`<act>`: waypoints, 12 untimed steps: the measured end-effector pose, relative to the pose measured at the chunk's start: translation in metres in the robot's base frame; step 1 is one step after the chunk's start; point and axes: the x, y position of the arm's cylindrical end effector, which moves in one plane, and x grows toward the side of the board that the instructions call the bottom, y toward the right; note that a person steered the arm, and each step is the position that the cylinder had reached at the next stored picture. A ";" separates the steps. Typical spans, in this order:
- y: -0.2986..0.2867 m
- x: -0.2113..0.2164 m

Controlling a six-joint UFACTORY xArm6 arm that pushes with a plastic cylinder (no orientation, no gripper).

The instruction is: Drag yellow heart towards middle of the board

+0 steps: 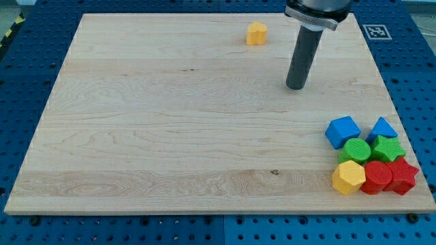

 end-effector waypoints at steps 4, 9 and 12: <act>-0.089 -0.048; -0.104 -0.162; -0.091 -0.161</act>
